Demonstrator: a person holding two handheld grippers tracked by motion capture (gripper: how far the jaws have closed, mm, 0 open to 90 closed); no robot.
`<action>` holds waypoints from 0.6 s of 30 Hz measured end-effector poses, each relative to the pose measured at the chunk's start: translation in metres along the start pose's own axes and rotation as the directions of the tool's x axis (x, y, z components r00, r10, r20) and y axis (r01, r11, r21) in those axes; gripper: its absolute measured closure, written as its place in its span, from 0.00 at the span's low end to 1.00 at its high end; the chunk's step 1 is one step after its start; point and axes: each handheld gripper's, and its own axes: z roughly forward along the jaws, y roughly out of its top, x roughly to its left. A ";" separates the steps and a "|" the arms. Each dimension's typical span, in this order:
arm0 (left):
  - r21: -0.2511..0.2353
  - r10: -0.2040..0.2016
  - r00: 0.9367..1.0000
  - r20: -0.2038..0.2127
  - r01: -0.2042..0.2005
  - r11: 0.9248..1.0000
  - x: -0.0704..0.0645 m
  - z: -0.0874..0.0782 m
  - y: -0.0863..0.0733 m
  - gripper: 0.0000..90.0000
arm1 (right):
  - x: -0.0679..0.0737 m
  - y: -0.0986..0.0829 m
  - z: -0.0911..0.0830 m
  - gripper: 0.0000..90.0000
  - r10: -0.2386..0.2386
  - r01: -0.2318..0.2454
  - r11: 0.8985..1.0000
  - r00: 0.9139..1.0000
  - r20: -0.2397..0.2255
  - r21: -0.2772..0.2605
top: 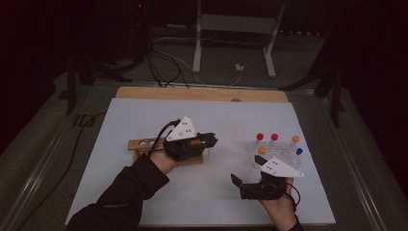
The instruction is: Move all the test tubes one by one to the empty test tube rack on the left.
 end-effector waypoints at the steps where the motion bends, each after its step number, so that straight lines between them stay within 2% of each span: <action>1: -0.004 0.000 1.000 -0.011 0.000 1.000 0.002 -0.002 0.001 0.86 | 0.000 0.000 0.000 0.00 0.003 -0.003 1.000 1.000 0.002 0.000; 5: -0.007 -0.009 0.999 -0.042 0.009 1.000 0.012 -0.011 0.002 0.86 | -0.003 0.000 -0.003 0.00 0.018 -0.018 1.000 1.000 -0.014 -0.023; 11: -0.006 -0.010 0.995 -0.097 0.009 1.000 0.026 -0.022 0.005 0.86 | -0.004 0.001 -0.005 0.00 0.023 -0.024 0.999 1.000 -0.009 -0.043; 15: -0.006 -0.014 0.990 -0.140 0.013 1.000 0.036 -0.027 0.004 0.86 | -0.005 0.001 -0.006 0.00 0.016 -0.016 0.999 1.000 -0.003 -0.042; 18: -0.007 -0.034 0.985 -0.170 0.033 0.999 0.043 -0.027 0.001 0.86 | -0.006 0.001 -0.007 0.00 0.018 -0.018 0.999 1.000 -0.004 -0.041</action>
